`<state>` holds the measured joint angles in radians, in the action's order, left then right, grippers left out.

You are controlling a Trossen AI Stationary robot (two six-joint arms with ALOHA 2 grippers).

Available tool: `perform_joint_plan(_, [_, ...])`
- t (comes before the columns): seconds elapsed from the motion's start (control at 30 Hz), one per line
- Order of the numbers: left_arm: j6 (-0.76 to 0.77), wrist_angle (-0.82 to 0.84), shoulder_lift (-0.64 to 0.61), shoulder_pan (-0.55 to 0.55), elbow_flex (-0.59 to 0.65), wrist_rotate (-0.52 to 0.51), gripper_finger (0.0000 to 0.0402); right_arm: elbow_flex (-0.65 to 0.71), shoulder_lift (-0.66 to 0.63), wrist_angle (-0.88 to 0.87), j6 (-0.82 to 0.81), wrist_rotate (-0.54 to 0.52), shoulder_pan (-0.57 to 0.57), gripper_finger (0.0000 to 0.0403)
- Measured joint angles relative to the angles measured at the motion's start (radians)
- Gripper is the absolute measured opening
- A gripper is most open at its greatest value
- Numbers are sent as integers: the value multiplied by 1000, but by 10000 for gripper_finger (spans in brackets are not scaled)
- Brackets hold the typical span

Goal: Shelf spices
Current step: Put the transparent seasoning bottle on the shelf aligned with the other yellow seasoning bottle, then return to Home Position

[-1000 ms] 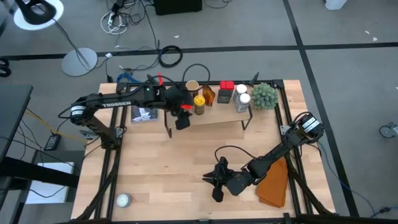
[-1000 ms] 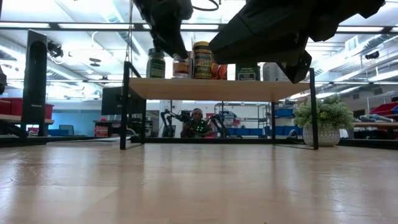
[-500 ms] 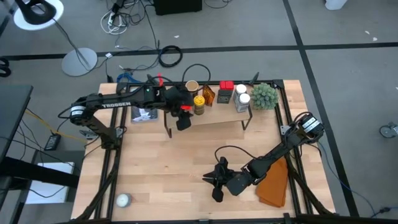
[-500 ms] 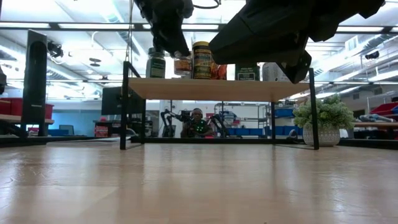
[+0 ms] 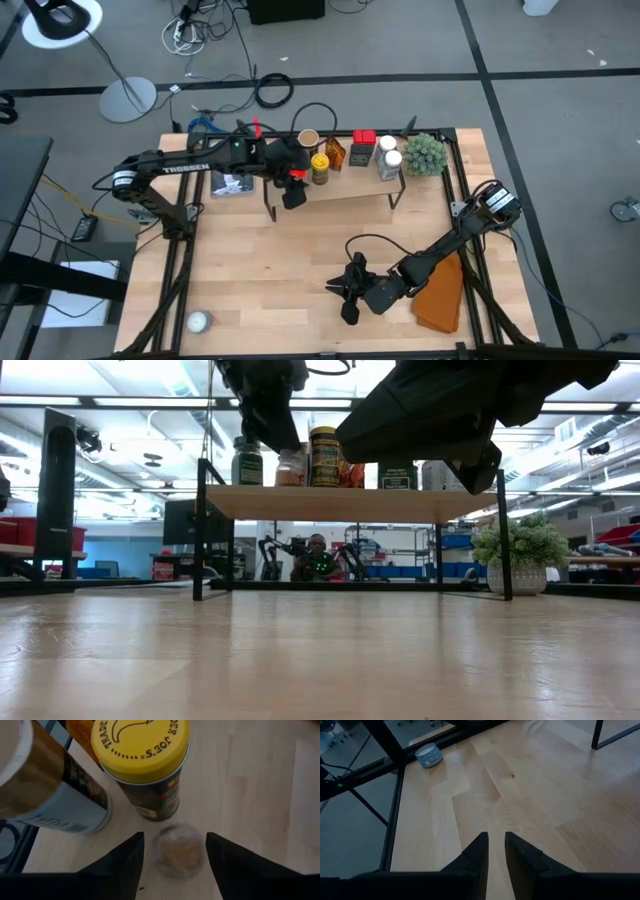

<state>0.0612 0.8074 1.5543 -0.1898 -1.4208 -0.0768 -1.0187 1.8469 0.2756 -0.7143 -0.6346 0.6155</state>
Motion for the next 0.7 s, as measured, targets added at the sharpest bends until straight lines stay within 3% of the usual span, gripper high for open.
perform_joint_plan(0.33, [-5,20,2,0,-22,-7,220,0,0,0,0,0,0,64])
perform_joint_plan(0.7, [86,174,5,8,-253,-8,220,0,0,0,0,7,0,64])
